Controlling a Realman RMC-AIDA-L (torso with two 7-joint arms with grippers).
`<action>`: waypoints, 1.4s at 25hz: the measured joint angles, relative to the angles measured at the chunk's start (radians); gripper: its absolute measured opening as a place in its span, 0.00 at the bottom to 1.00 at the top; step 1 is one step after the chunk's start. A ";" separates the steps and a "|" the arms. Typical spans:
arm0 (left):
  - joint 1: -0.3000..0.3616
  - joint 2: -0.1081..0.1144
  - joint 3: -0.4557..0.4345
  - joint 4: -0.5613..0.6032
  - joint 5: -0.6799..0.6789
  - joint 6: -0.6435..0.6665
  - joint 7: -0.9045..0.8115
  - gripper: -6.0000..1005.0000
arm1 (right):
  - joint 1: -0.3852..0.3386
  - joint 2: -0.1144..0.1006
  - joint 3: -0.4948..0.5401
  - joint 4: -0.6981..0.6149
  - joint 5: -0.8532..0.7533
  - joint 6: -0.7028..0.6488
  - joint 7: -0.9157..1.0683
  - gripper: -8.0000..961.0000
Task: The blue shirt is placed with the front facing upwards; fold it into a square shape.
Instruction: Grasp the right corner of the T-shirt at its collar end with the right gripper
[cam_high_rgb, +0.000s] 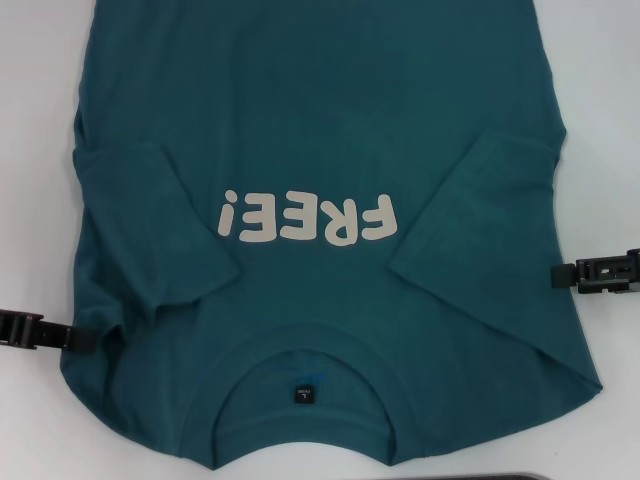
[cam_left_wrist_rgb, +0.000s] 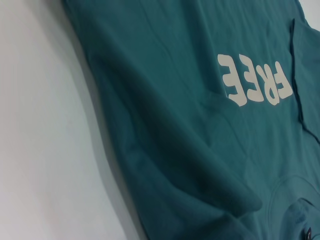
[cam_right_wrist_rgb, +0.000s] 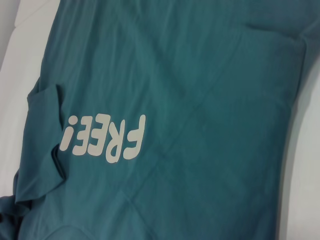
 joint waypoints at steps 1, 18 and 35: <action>0.000 0.000 0.000 0.000 0.000 0.000 0.000 0.06 | 0.000 0.000 0.000 0.000 0.000 0.000 0.001 0.81; -0.001 0.002 0.001 0.000 -0.003 -0.002 0.005 0.05 | 0.022 0.012 -0.001 -0.002 -0.039 0.000 0.005 0.81; -0.009 0.001 0.001 0.000 -0.005 -0.002 0.005 0.05 | -0.021 -0.003 0.001 -0.029 -0.054 -0.114 0.006 0.81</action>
